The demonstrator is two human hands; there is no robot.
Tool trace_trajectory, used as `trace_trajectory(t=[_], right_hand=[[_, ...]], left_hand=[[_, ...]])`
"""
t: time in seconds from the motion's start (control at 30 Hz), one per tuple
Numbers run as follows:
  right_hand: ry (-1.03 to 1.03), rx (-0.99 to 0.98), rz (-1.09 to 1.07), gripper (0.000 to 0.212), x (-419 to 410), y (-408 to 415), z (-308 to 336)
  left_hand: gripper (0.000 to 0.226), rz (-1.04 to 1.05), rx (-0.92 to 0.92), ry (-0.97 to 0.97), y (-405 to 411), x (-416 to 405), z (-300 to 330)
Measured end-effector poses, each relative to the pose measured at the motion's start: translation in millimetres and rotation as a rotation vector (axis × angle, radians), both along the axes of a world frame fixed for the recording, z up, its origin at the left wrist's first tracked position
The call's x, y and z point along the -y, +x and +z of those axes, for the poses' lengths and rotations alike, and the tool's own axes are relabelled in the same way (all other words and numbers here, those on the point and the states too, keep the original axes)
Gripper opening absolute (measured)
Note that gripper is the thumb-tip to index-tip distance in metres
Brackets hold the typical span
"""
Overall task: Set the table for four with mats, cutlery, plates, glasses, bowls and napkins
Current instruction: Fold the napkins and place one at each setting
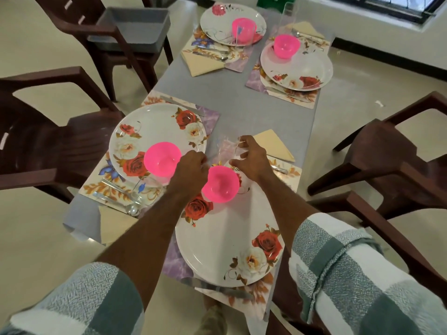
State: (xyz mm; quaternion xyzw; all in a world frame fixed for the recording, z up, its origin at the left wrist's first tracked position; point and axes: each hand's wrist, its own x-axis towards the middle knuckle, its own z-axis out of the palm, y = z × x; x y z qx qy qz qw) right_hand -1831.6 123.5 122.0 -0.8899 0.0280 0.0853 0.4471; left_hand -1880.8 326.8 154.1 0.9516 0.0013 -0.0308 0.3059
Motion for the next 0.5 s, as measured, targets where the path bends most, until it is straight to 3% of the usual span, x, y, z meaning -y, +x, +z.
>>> trace_trajectory(t=[0.17, 0.3, 0.5], right_hand=[[-0.340, 0.018, -0.126, 0.026, 40.7, 4.3, -6.2], [-0.629, -0.123, -0.017, 0.032, 55.5, 4.5, -5.6], [-0.732, -0.130, 0.004, 0.030, 62.8, 0.9, -16.4]], left_hand=[[0.013, -0.025, 0.015, 0.009, 6.0, 8.9, 1.6], [0.016, -0.065, 0.026, 0.026, 5.2, 23.0, 4.6], [0.016, -0.068, 0.037, 0.044, 6.0, 26.7, 4.2]])
